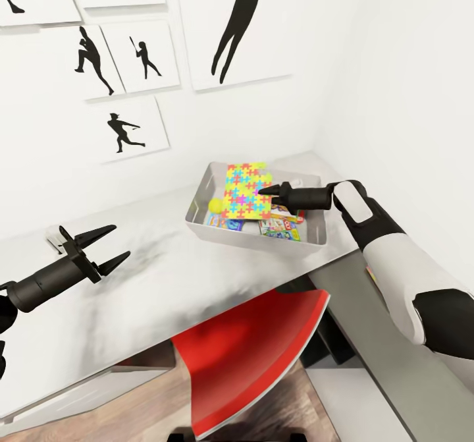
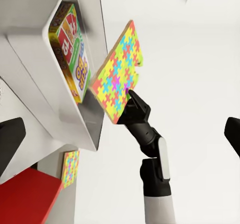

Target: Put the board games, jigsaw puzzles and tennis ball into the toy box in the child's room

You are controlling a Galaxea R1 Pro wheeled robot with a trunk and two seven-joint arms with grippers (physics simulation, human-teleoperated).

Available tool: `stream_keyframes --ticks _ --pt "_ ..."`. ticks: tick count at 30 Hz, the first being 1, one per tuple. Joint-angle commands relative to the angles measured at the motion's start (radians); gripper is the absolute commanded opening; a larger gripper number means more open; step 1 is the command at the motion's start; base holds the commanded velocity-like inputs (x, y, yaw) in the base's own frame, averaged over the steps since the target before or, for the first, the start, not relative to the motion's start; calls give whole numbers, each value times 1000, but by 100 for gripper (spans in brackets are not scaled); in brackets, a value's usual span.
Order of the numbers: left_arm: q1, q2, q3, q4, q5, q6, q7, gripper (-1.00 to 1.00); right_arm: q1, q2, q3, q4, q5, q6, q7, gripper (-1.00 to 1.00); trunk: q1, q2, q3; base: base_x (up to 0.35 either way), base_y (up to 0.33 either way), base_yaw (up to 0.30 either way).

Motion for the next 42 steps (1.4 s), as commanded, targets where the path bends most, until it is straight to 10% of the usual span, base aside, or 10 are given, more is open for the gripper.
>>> stream_keyframes --ticks 1,29,42 --pt "-1 0 1 0 10 3 10 100 -1 -3 3 0 9 0 7 -100 1 -2 -1 0 86 1" --pt "-1 -2 0 0 10 2 10 100 -2 -18 -3 13 8 -4 -14 -100 1 -2 -1 0 20 -58" --pt "-1 -1 0 0 10 2 10 100 -2 -11 -64 35 6 -15 -14 -100 1 -2 -1 0 191 -1"
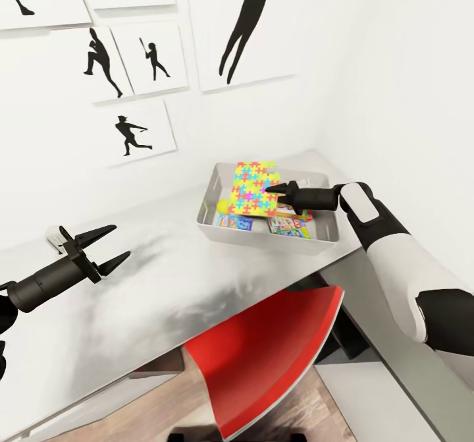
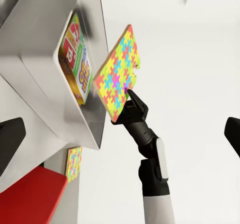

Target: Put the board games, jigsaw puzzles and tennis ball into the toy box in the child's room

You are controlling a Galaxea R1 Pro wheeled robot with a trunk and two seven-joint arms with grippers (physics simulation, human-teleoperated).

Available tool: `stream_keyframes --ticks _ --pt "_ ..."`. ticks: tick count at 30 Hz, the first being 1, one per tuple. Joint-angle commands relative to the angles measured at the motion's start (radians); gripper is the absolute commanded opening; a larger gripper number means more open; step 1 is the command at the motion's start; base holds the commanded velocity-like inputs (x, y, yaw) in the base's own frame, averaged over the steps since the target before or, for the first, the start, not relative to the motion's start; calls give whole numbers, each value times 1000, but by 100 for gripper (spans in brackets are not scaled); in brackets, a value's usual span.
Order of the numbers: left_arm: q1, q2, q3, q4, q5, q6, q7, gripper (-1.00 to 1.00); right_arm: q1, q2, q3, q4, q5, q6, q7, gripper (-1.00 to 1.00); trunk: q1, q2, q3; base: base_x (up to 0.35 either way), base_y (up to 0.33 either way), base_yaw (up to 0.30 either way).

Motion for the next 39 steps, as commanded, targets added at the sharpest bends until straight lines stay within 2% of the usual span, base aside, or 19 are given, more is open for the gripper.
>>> stream_keyframes --ticks 1,8,19,25,39 --pt "-1 0 1 -1 10 3 10 100 -1 -1 2 0 9 0 10 -100 1 -2 -1 0 90 0" --pt "-1 0 2 -1 10 3 10 100 -1 -1 -3 2 10 -1 4 -100 1 -2 -1 0 44 0" --pt "-1 -1 2 -1 10 2 12 100 -22 -1 -7 37 8 -1 -46 -100 1 -2 -1 0 8 0" --pt "-1 -2 -1 0 8 2 16 100 -63 6 -6 94 5 -13 -55 -100 1 -2 -1 0 1 0" --pt "-1 -3 -6 3 2 2 18 100 -85 33 -6 100 4 -34 -103 -100 1 -2 -12 0 0 53"
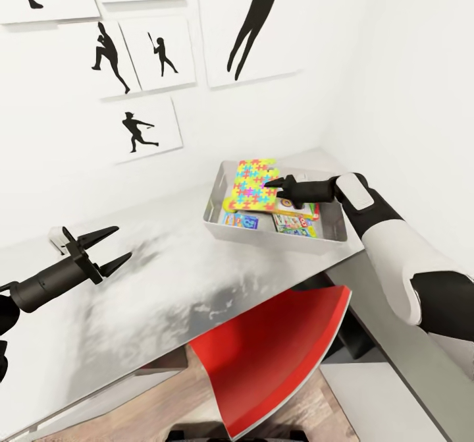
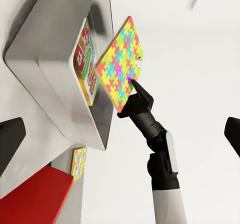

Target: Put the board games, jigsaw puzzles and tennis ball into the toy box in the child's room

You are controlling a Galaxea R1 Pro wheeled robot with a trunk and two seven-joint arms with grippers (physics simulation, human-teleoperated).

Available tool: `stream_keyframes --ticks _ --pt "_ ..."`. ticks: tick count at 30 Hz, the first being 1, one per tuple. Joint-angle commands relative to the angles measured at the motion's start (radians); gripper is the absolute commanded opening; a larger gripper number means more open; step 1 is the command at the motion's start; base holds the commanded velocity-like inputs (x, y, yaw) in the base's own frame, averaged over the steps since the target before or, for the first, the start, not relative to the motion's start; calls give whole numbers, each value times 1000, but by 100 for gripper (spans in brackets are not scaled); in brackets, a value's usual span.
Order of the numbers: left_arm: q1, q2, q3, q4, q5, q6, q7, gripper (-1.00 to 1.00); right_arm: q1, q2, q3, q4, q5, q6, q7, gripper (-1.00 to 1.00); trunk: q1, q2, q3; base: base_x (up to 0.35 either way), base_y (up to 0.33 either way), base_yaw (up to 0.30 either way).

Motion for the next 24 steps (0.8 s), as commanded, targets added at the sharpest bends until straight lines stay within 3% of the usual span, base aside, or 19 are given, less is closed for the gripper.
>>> stream_keyframes --ticks 1,19,24 --pt "-1 0 1 0 10 3 10 100 -1 -1 5 0 8 0 10 -100 0 -2 -3 0 0 88" --pt "-2 -2 -1 -1 9 2 9 100 -32 14 4 7 5 -1 3 -100 0 -2 -29 0 0 95" --pt "-2 -3 -1 -1 9 2 10 100 -40 8 -27 3 0 -2 2 -100 0 -2 -35 0 0 71"
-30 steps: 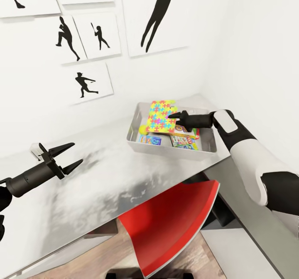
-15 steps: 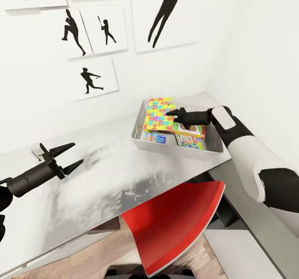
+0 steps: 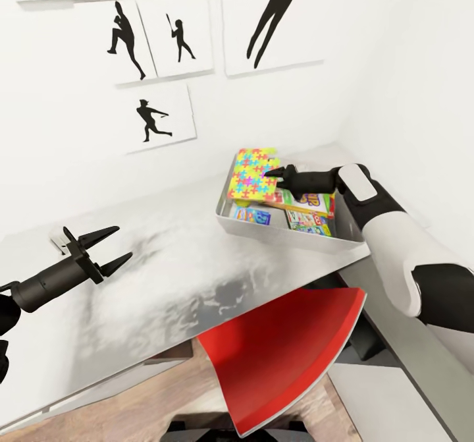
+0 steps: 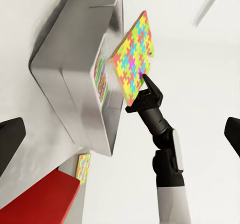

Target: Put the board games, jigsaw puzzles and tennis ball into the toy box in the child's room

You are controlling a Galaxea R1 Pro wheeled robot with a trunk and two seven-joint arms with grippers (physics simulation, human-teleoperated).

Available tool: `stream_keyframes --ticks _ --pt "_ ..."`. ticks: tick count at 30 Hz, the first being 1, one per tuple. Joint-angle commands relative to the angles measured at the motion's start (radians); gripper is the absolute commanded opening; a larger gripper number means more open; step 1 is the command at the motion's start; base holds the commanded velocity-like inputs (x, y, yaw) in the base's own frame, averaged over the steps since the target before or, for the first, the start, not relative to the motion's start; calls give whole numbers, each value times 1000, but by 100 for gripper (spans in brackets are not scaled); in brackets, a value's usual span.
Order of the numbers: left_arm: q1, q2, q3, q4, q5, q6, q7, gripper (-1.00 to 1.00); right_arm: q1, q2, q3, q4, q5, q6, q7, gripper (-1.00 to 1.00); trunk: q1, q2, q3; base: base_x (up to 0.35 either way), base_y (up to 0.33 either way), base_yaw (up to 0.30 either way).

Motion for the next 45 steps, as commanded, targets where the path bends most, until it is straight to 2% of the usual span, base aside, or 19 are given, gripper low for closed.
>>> stream_keyframes --ticks 1,7,16,28,45 --pt "-1 0 1 0 10 3 11 100 -2 -3 -6 -1 8 0 10 -100 1 -2 -2 0 0 37" --pt "-1 -1 0 -1 10 3 11 100 -11 -14 -46 -6 7 -1 7 -100 1 -2 -4 0 0 23" --pt "-1 -2 -1 -1 10 3 11 100 -21 -36 -69 -7 6 -1 -30 -100 1 -2 -7 0 0 6" --pt "-2 -14 -2 -1 10 2 10 100 -22 -31 -76 2 6 -1 -47 -100 1 -2 -24 0 0 0" --pt "-3 -15 -3 3 10 1 11 100 -19 -25 -76 6 8 -1 -49 -100 1 -2 -51 0 0 0"
